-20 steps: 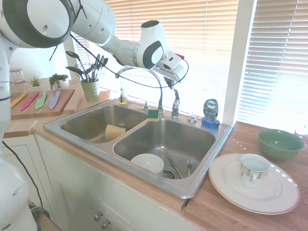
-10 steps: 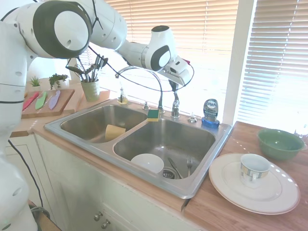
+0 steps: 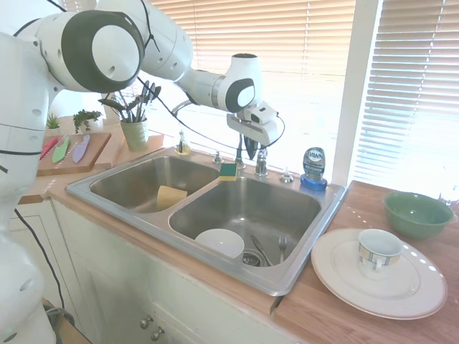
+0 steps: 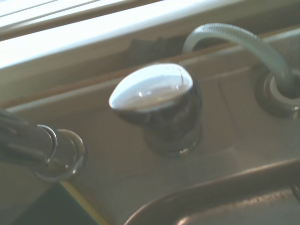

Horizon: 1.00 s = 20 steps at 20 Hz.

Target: Turn off the faucet

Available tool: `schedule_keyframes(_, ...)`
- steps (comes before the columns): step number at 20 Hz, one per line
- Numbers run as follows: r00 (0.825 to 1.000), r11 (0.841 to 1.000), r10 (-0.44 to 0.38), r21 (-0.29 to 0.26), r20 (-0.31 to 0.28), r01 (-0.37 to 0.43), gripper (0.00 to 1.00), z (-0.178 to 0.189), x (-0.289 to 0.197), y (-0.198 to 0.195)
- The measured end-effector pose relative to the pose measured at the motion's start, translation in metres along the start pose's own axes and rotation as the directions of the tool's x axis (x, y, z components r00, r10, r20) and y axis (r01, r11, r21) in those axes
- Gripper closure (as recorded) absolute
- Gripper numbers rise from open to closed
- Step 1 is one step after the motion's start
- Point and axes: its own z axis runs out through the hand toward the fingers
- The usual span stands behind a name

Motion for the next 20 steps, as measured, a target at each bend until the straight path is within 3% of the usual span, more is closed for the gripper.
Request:
schedule_keyframes(3,1.0,0.998,-0.008,-0.055,0.028,0.01,1.0,0.0,-0.001,0.002)
schedule_keyframes(8,0.999,0.998,-0.012,-0.063,0.032,0.014,1.0,-0.002,-0.001,0.002)
schedule_keyframes(12,0.998,0.998,-0.035,0.054,-0.045,0.038,1.0,-0.02,0.007,-0.01)
schedule_keyframes(15,0.992,0.986,-0.051,0.154,-0.117,0.069,1.0,-0.045,0.011,-0.021)
schedule_keyframes(20,0.984,0.973,-0.047,0.216,-0.17,0.084,1.0,-0.076,0.014,-0.038)
